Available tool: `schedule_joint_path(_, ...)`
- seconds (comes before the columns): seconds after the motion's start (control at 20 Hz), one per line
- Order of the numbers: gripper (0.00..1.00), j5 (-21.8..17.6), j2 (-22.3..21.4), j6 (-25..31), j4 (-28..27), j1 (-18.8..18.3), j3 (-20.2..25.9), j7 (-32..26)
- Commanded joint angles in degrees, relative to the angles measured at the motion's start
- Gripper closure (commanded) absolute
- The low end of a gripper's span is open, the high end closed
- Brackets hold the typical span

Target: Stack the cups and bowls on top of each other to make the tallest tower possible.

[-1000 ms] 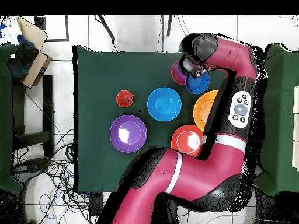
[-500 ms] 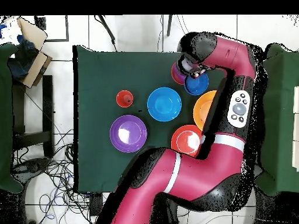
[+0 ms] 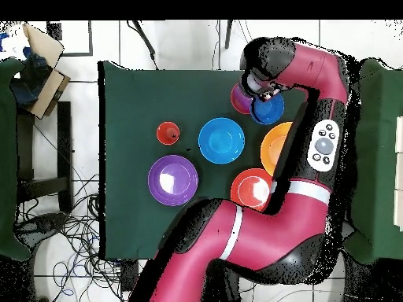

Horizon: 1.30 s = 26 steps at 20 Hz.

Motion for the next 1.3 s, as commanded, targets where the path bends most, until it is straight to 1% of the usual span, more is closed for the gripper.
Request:
schedule_joint_path(0.05, 1.0, -2.2, 0.06, 3.87, -1.7, 1.81, 1.83, -8.18)
schedule_joint_path(0.25, 1.0, -1.14, 0.24, 3.18, -1.8, 1.63, 2.77, -8.31)
schedule_joint_path(0.4, 1.0, 0.14, 0.08, 0.24, -0.01, 1.66, 3.95, -7.29)
schedule_joint_path(0.6, 1.0, 1.64, -0.03, -2.97, 2.07, 1.52, 5.65, -7.48)
schedule_joint_path(0.9, 1.0, 3.8, -0.48, -4.75, 3.89, 1.29, 6.92, -8.62)
schedule_joint_path(1.1, 1.0, 4.79, -0.44, -5.57, 3.66, 1.43, 7.13, -9.08)
schedule_joint_path(1.3, 1.0, 5.76, 0.84, -6.21, 1.04, 1.87, 7.72, -9.03)
